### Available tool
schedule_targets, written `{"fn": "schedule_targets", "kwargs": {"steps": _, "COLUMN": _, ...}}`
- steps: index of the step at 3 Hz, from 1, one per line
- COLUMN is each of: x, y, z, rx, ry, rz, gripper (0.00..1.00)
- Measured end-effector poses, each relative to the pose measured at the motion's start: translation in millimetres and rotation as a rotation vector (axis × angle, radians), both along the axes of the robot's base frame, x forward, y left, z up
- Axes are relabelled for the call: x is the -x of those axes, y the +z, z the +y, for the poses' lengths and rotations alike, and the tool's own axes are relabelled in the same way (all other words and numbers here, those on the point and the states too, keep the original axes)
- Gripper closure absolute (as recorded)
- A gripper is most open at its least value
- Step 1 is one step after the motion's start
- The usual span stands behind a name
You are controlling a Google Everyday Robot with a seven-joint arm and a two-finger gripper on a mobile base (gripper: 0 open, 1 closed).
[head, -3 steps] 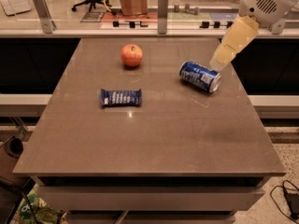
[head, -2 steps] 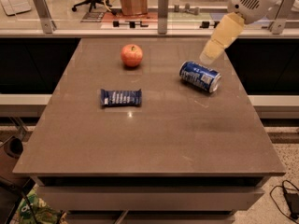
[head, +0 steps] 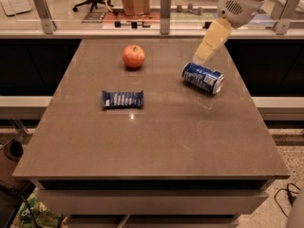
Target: Place pepsi can upright
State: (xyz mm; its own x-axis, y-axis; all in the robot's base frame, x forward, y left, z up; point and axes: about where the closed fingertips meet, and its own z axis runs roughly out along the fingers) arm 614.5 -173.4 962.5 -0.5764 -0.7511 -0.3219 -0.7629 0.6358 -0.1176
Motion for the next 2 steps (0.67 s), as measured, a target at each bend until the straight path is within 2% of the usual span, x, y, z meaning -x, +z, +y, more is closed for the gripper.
{"fn": "schedule_targets", "kwargs": {"steps": 2, "x": -17.7, "y": -32.7, "z": 9.8, "rx": 0.0, "ry": 0.015, "rz": 0.038, "gripper": 0.0}}
